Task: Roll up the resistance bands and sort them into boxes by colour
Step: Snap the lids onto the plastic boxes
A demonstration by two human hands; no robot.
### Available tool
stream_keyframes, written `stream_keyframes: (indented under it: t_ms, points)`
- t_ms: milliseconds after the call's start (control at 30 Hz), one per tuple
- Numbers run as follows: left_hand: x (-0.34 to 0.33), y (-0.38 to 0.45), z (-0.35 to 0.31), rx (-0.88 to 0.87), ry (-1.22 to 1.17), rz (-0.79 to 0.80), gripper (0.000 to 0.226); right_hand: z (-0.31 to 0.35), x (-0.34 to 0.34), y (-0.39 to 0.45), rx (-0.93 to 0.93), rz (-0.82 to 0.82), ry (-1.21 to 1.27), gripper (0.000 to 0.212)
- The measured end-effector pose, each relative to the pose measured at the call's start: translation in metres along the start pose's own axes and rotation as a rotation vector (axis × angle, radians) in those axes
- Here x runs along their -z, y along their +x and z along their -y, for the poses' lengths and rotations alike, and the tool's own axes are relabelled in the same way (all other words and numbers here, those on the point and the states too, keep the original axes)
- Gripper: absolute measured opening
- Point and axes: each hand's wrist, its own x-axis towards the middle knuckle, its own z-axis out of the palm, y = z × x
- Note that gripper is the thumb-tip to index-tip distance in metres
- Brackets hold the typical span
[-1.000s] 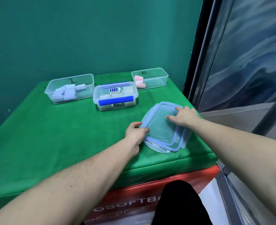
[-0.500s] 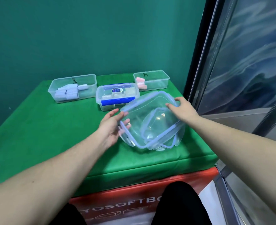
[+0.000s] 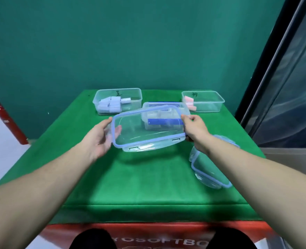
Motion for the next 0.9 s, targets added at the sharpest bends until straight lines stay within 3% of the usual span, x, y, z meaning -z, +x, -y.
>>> stream_keyframes:
  t_ms: [67,133,233,367,500,567,733,900]
  points:
    - [0.009,0.004,-0.008,0.010,-0.041,0.025,0.023,0.005,-0.020,0.008,0.000,-0.018,0.038,0.018]
    - [0.016,0.016,-0.018,-0.023,-0.065,0.002,0.041,0.012,-0.042,0.019,0.005,-0.005,0.053,0.015]
    - [0.021,0.040,-0.037,-0.134,0.053,-0.049,0.057,0.025,-0.071,0.034,0.007,0.027,0.028,0.011]
    - [0.014,0.078,-0.072,-0.279,0.250,-0.095,0.052,0.047,-0.105,0.065,0.071,0.031,-0.042,0.026]
    - [0.015,0.128,-0.111,-0.336,0.427,-0.171,0.063,0.071,-0.139,0.109,0.108,0.044,-0.169,0.016]
    - [0.013,0.149,-0.122,-0.355,0.462,-0.205,0.059,0.079,-0.152,0.131,0.133,0.054,-0.263,0.015]
    - [0.009,0.210,-0.136,-0.399,0.521,-0.276,0.055,0.084,-0.181,0.183,0.131,0.036,-0.397,0.037]
    - [0.010,0.254,-0.137,-0.372,0.578,-0.349,0.054,0.076,-0.203,0.222,0.078,0.067,-0.394,0.026]
